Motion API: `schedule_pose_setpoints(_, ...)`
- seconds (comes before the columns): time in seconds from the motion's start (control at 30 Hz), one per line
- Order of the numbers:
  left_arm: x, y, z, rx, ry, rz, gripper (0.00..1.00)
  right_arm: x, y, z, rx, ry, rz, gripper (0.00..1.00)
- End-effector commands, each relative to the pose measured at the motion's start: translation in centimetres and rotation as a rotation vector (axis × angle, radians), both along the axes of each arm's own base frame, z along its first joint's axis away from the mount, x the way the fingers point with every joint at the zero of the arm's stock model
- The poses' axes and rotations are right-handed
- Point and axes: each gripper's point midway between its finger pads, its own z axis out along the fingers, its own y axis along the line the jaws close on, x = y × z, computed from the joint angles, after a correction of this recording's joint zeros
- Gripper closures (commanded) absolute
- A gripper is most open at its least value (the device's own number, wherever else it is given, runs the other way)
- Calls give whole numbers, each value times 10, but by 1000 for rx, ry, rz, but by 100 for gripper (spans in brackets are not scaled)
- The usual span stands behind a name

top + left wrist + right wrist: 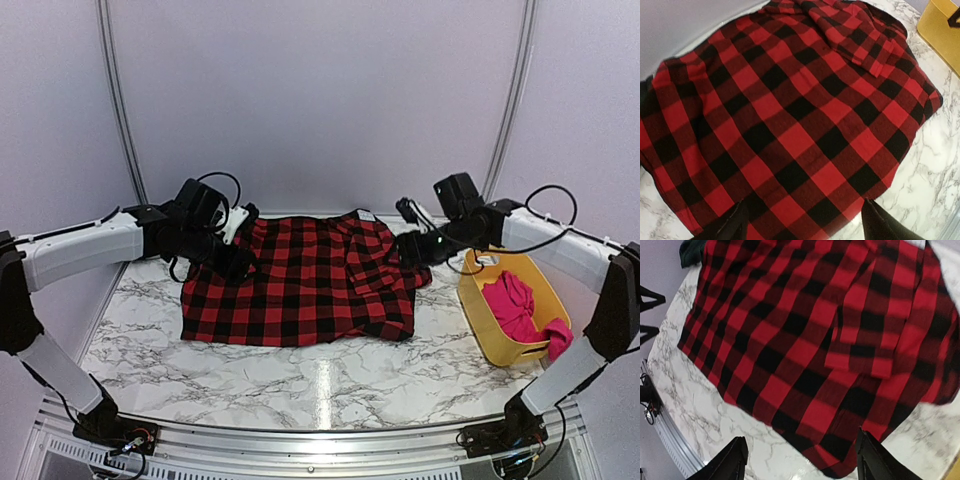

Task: Fold and stack the mixed laundry pile
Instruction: Flatten out the crumpled T-shirt at the center of the board.

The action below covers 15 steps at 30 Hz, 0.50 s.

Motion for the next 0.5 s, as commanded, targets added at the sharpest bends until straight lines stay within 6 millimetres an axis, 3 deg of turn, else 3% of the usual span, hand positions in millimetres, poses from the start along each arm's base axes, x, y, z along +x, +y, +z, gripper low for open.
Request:
schedule_pose_setpoints(0.0, -57, -11, -37, -5, 111, -172, 26, -65, 9, -62, 42, 258, -3, 32)
schedule_pose_setpoints(0.1, -91, -18, -65, 64, 146, -241, 32, -92, -1, -87, 1, 315, -20, 32)
schedule_pose_setpoints(0.2, -99, -11, -79, 95, 160, -214, 34, -108, -17, -112, -64, 377, -72, 24)
schedule_pose_setpoints(0.27, -101, -3, -87, 123, 161, -196, 33, -111, -24, -126, -88, 394, -99, 19)
schedule_pose_setpoints(0.47, -108, 1, -119, 218, 198, -226, 28, -105, -27, -159, -135, 420, -134, 17)
